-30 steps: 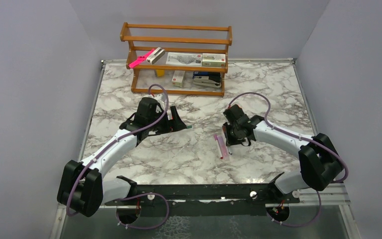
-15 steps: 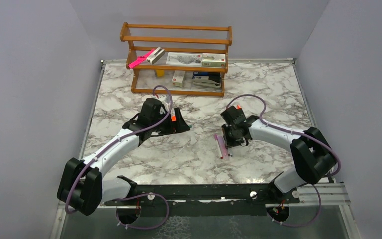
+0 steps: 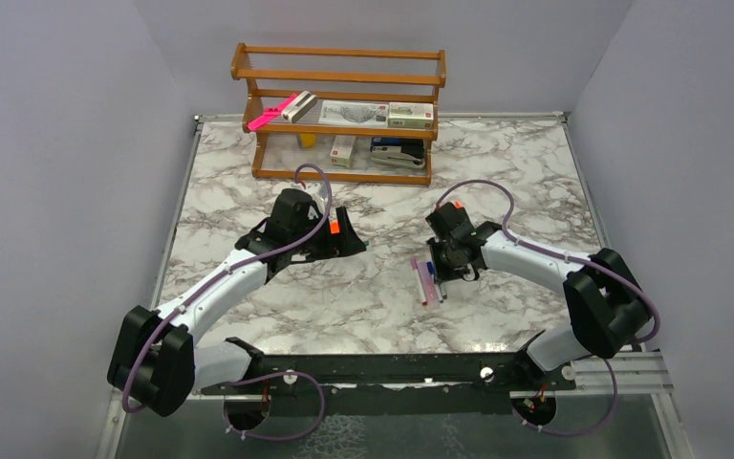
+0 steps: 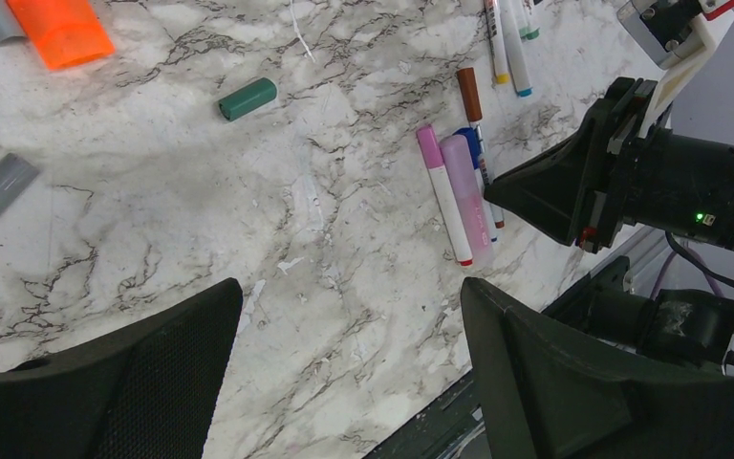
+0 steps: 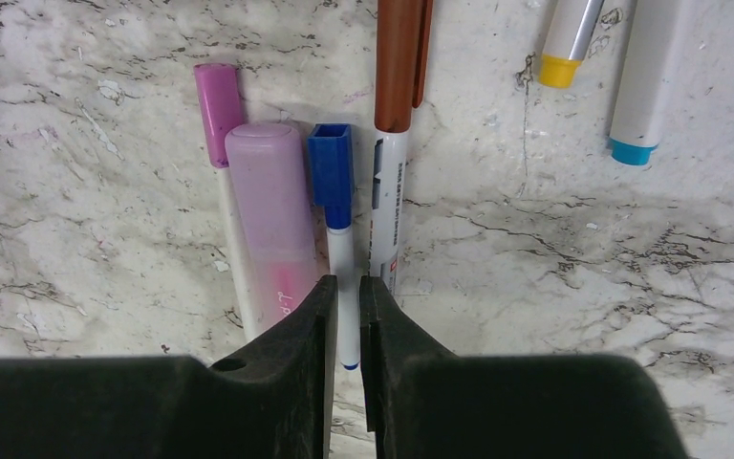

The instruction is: Open the pen caps

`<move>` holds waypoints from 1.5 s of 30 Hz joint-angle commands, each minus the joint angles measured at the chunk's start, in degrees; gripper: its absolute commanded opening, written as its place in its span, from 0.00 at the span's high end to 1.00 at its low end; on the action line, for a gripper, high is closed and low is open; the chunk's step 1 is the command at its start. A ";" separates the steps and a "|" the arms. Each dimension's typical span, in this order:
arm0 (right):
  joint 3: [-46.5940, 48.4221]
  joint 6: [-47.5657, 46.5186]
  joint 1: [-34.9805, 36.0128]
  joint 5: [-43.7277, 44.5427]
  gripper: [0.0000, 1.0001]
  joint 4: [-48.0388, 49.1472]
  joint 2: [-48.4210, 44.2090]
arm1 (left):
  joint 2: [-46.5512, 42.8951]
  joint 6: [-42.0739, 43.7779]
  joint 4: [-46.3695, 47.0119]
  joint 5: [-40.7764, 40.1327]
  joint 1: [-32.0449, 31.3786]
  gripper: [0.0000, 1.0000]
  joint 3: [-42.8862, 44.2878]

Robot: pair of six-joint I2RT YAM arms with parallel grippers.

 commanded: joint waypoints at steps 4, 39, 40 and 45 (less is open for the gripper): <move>-0.18 0.17 0.38 0.89 0.83 0.28 -0.39 | 0.15 -0.58 1.11 -1.35 -0.60 0.13 0.13; 3.34 0.70 0.33 6.79 0.79 -0.98 8.04 | 0.27 -0.48 1.44 -0.98 -1.04 0.04 0.14; 3.30 0.54 0.38 6.55 0.82 -0.88 7.81 | 0.10 -0.62 1.48 -0.77 -1.04 0.01 0.13; 3.52 -0.05 0.37 6.44 0.99 -1.51 3.62 | -0.61 -1.03 2.29 0.73 -1.04 0.01 0.04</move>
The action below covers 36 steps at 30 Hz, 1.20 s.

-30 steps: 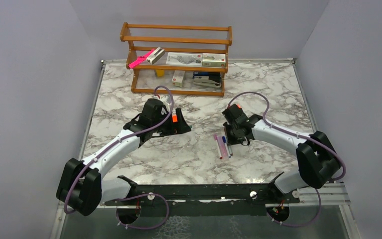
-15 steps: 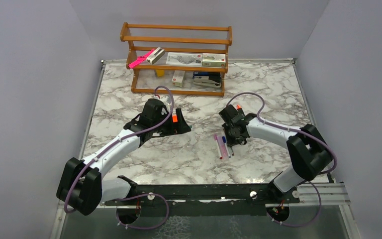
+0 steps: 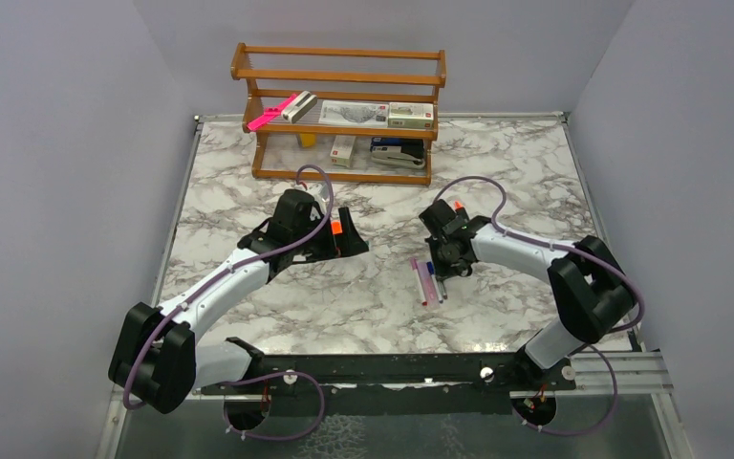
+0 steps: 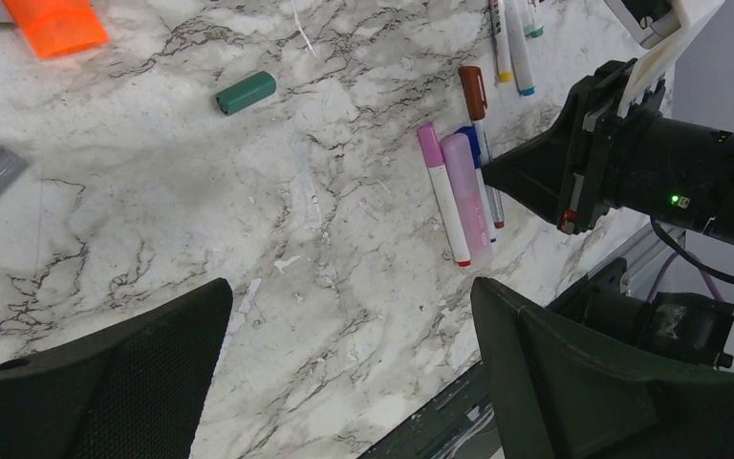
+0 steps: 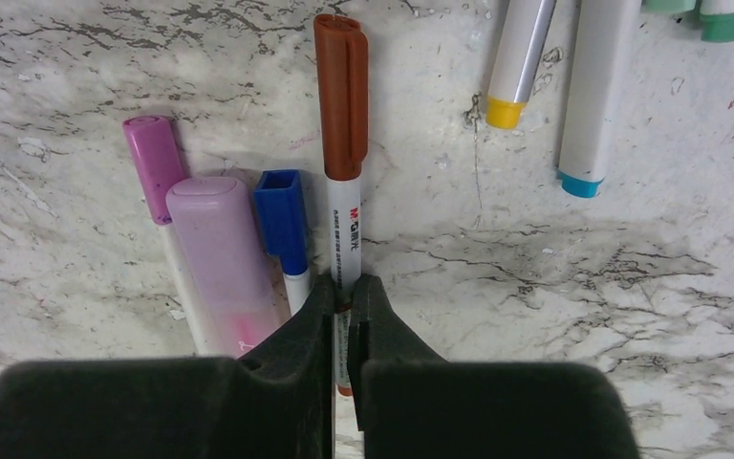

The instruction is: Open the pen caps

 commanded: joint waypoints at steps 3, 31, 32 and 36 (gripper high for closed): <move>1.53 -0.83 0.37 1.87 0.99 -1.28 -6.41 | -1.78 -1.12 3.14 2.57 -0.42 0.01 -0.13; 0.99 3.93 0.33 -33.80 0.99 11.88 -22.76 | -2.95 -19.66 28.64 -0.64 -10.22 0.01 -5.72; 0.83 4.04 0.33 -34.01 0.99 12.00 -22.67 | -2.57 -19.85 29.13 -1.01 -10.49 0.01 -5.80; -0.17 4.61 0.43 -34.30 0.99 12.91 -22.77 | -1.11 -20.04 30.48 -2.95 -11.92 0.01 -5.54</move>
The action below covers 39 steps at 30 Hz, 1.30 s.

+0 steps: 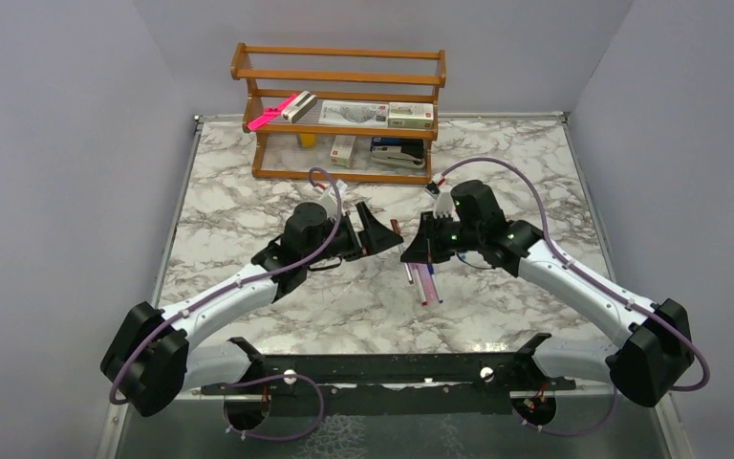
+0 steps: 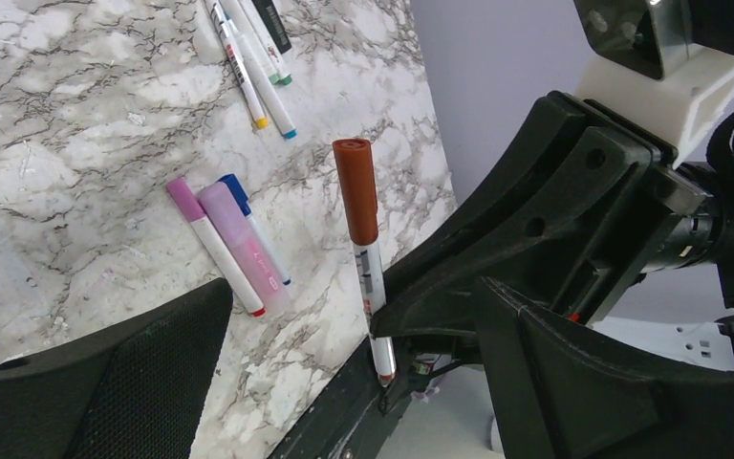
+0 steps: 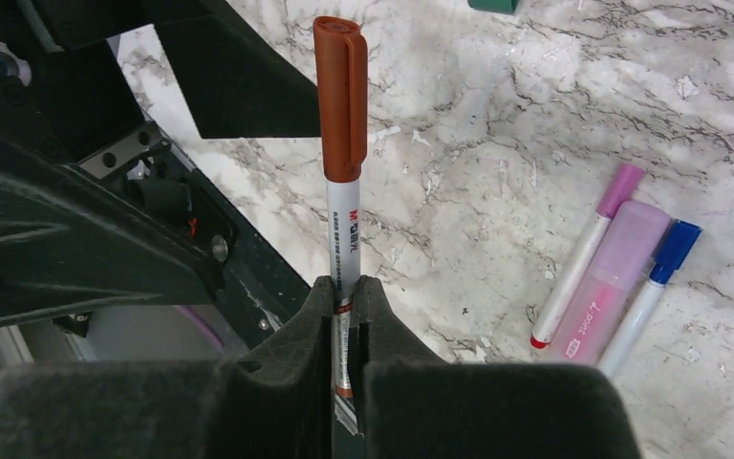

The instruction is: Open the pen caps

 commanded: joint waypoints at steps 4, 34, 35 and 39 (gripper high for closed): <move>-1.83 1.77 0.51 -3.94 0.99 4.41 -0.33 | 3.25 -0.82 4.36 -5.00 -2.36 0.01 0.55; -2.65 2.16 3.35 -2.84 0.99 4.92 0.71 | 8.39 -2.75 8.48 -8.27 -4.07 0.54 2.45; -2.59 2.21 3.36 -2.73 0.99 4.99 0.87 | 8.53 -2.59 8.48 -8.12 -4.14 0.59 2.57; -2.40 2.53 3.43 -2.49 0.99 5.28 1.65 | 9.12 -2.25 8.41 -7.41 -4.48 0.77 2.59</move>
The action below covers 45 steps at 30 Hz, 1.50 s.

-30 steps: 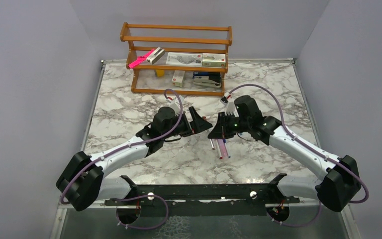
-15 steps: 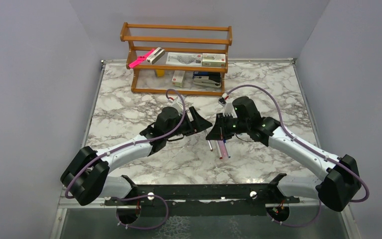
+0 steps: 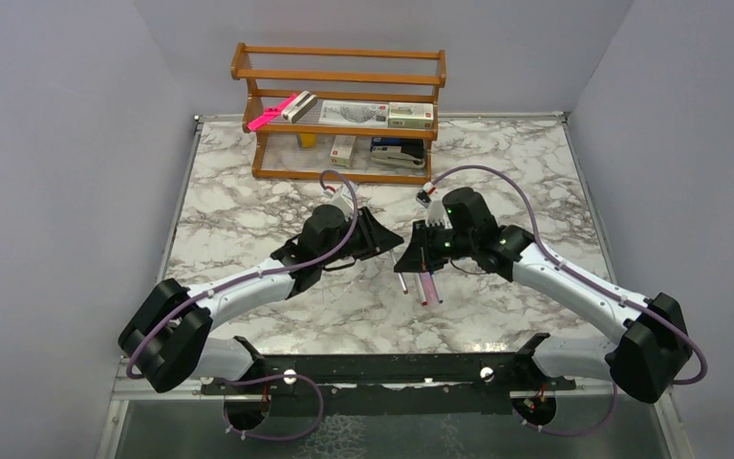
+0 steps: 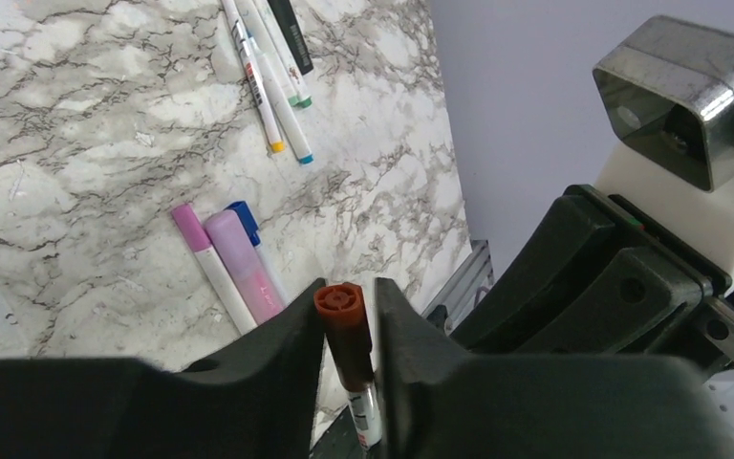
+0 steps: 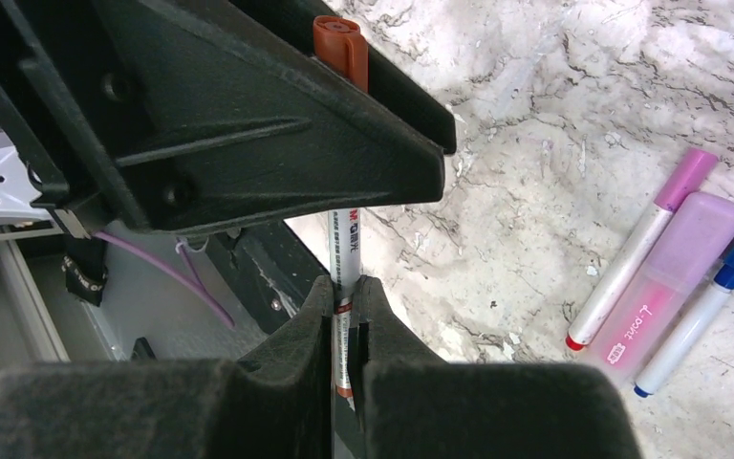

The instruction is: Open the pen caps

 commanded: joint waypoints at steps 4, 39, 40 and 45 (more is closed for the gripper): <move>0.44 0.89 0.39 0.34 0.99 2.27 1.40 | 1.47 0.55 1.68 0.31 -1.09 0.97 1.47; -2.74 5.41 2.97 1.35 0.99 8.93 4.13 | -1.21 -8.08 3.97 -9.35 -3.89 0.99 0.10; -3.20 5.60 3.30 1.45 0.99 8.95 3.75 | -1.07 -7.89 3.93 -9.51 -3.46 0.99 0.18; -6.12 6.78 5.01 1.69 0.99 9.34 2.10 | -0.14 -6.18 3.97 -8.99 0.02 1.00 1.14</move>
